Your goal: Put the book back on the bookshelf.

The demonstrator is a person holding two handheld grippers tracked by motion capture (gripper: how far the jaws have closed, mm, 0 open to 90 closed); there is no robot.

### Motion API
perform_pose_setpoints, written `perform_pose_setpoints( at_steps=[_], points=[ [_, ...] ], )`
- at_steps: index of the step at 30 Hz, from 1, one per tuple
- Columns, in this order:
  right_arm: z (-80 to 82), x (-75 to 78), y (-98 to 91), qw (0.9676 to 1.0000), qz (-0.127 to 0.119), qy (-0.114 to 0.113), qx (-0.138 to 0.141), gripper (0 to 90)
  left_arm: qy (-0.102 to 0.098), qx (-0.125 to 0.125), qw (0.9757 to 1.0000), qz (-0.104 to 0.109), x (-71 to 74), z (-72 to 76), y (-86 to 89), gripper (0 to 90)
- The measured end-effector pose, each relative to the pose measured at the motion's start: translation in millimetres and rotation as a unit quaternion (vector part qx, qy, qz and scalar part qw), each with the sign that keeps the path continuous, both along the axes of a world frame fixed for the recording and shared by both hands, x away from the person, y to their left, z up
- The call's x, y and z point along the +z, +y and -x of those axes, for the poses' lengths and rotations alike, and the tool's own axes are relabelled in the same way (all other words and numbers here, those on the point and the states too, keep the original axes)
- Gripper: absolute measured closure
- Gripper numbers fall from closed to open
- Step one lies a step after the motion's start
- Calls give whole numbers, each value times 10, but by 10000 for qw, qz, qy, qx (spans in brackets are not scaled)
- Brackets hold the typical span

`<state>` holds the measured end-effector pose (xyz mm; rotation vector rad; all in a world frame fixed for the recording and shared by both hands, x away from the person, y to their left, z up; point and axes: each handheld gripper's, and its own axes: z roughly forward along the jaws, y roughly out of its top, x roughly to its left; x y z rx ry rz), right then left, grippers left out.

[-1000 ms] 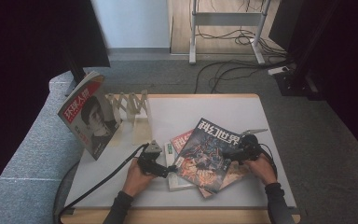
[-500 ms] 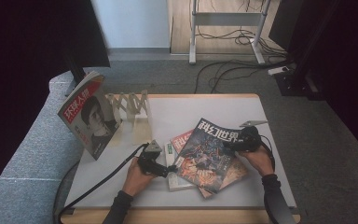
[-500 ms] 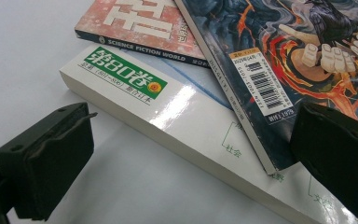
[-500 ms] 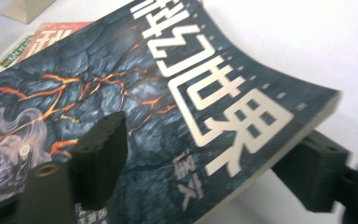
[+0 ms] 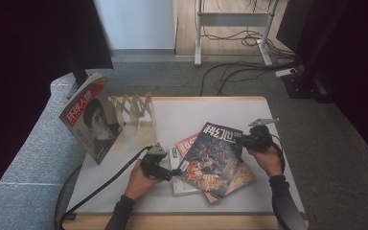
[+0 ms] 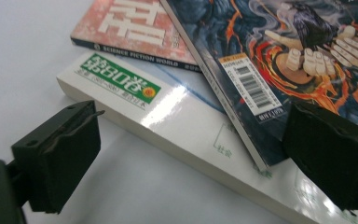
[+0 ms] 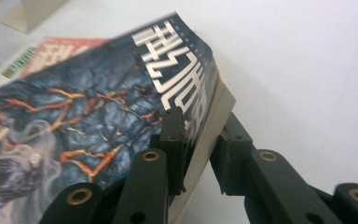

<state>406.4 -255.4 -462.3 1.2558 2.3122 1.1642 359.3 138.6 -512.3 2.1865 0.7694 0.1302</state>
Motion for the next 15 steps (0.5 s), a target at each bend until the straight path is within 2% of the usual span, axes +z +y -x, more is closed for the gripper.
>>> perform_pose_setpoints(
  at_steps=[3,4,7,10,12,13,14,15],
  points=[
    [17,48,22,10000,4,-86,39,768,-100,-110,9995,-268,89,6,-48,50],
    [33,96,41,9998,18,-158,86,772,-118,-140,9994,-291,113,6,-57,55],
    [52,149,46,9996,-28,-252,137,776,-125,-220,9995,-167,207,-2,-82,68],
    [78,232,58,9990,-87,-385,197,785,-183,-323,9992,-130,292,-14,-104,95],
    [99,292,66,9984,-168,-479,237,792,-175,-379,9990,-176,346,-26,-126,106],
    [110,325,72,9981,-191,-522,256,795,-205,-410,9986,-264,376,-30,-142,111],
    [120,358,78,9978,-199,-568,282,797,-257,-422,9984,-259,402,-29,-151,120],
    [130,392,86,9975,-207,-607,303,799,-220,-464,9984,-231,432,-38,-155,137]
  ],
)
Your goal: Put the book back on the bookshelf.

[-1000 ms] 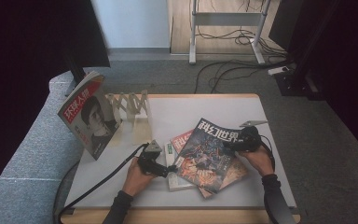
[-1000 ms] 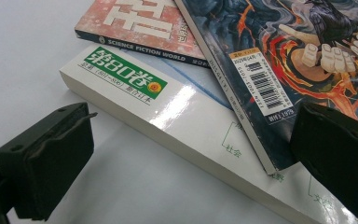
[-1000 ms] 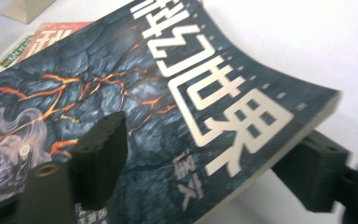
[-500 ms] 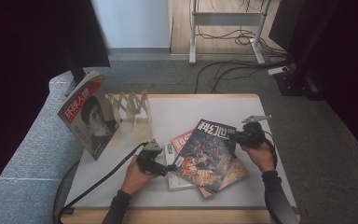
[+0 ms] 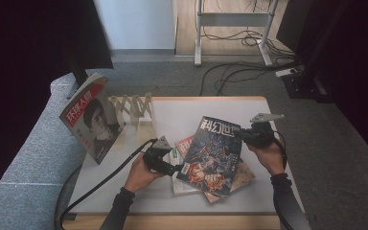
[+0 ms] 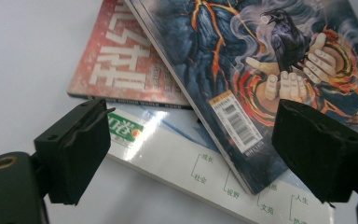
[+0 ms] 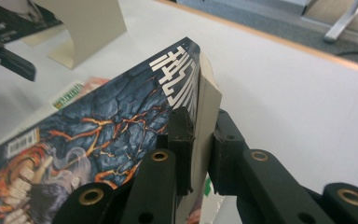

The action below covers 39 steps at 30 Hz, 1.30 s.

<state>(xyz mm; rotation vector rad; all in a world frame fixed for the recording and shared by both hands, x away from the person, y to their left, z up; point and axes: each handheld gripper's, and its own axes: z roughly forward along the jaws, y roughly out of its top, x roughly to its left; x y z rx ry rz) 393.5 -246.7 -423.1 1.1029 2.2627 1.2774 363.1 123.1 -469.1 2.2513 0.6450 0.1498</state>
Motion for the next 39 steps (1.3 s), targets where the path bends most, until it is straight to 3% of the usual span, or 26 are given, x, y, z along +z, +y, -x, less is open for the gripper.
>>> perform_pose_setpoints(
  at_steps=[3,9,18,21,26,27,30,33,39],
  points=[
    [30,104,27,9999,-37,-132,79,805,-20,-94,9999,-51,80,-25,-35,140],
    [85,301,106,9988,26,-380,318,808,206,-299,9993,29,185,-114,-117,146],
    [139,472,172,9961,34,-627,613,812,264,-550,9980,-185,217,-234,-245,198],
    [165,510,193,9952,13,-700,680,812,366,-608,9975,-51,211,-277,-267,247],
    [213,575,226,9934,-25,-796,830,812,389,-765,9961,-191,190,-295,-344,316],
    [230,596,235,9925,-50,-843,881,811,370,-805,9958,-221,187,-284,-358,391],
    [247,627,245,9913,-48,-899,961,811,294,-822,9958,-278,199,-264,-365,433],
    [263,662,245,9904,-94,-954,1000,812,399,-797,9958,-193,249,-272,-332,504],
    [300,765,234,9878,-184,-1097,1093,812,320,-750,9966,-93,400,-230,-274,594]
  ],
)
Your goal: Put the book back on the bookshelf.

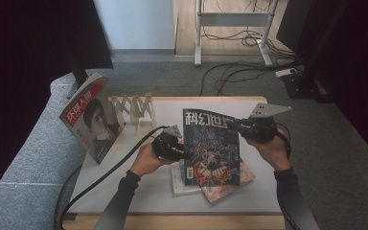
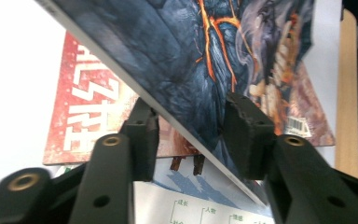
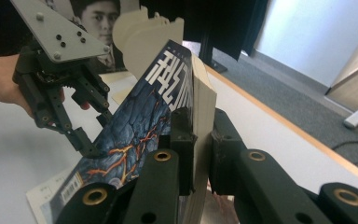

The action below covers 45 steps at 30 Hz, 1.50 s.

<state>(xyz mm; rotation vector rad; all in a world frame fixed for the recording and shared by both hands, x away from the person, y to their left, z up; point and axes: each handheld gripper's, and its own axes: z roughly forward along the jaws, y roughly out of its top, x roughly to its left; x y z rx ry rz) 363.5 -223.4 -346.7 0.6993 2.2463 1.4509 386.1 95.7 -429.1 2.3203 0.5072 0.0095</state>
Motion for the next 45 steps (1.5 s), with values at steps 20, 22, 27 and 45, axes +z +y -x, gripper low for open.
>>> perform_pose_setpoints(
  at_steps=[20,22,27,45],
  points=[
    [101,271,-12,9999,37,-133,-27,793,-1547,-292,9873,-196,377,348,128,737],
    [107,275,-6,9999,43,-145,-20,792,-1514,-277,9881,43,435,352,151,732],
    [123,285,1,9998,84,-155,-9,791,-1524,-166,9882,60,634,369,113,716],
    [150,274,-32,9998,44,-195,14,783,-1419,-78,9892,351,1135,210,-71,702]
  ],
)
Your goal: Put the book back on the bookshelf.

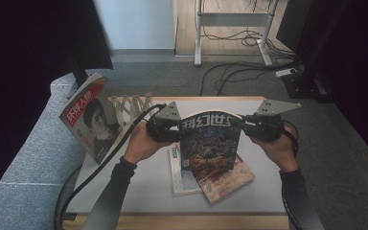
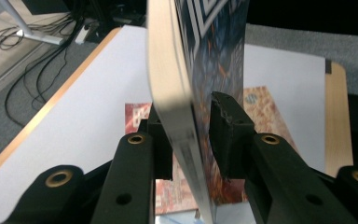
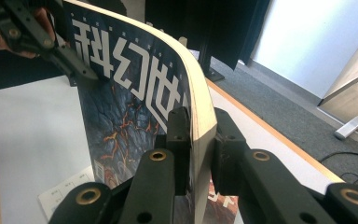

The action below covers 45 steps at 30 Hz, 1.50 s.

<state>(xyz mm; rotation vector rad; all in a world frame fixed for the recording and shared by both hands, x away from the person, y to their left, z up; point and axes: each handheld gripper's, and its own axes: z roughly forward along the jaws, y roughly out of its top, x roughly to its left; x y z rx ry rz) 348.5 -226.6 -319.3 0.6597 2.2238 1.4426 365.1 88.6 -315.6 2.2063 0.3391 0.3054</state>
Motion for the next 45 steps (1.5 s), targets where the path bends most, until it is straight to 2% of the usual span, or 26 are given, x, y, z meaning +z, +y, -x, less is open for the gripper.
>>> perform_pose_setpoints(
  at_steps=[3,5,8,11,15,19,27,30,31,35,39,43,45],
  points=[
    [5,-8,-10,10000,-33,-4,4,780,11,10,10000,64,38,-24,-27,720],
    [7,-10,-18,10000,-35,-3,6,777,-8,65,10000,15,47,-33,-45,761],
    [9,-11,-25,10000,-26,-10,6,773,95,24,9999,37,57,-44,-49,795],
    [6,-16,-38,10000,-31,-18,-18,735,106,-51,9999,55,55,-38,-39,801],
    [14,-40,-79,9999,1,-44,-114,680,227,-149,9996,99,56,-31,-22,813],
    [26,-120,-163,9996,62,16,-276,610,259,-196,9994,83,59,-29,-14,817],
    [61,-451,-321,9975,187,336,-597,449,335,-81,9994,13,74,-62,12,818],
    [90,-623,-382,9952,191,523,-799,358,358,-41,9993,-39,84,-64,22,818],
    [90,-623,-382,9952,191,523,-799,358,362,-29,9993,-45,86,-63,23,818],
    [129,-756,-431,9934,241,614,-941,261,408,37,9992,-42,91,-64,23,820],
    [182,-888,-473,9914,261,709,-1065,174,557,101,9984,-12,100,-82,34,823],
    [225,-994,-507,9897,278,807,-1146,133,505,201,9985,-6,106,-69,41,824],
    [254,-1052,-526,9884,362,839,-1213,123,460,224,9987,-37,117,-61,46,824]
  ],
)
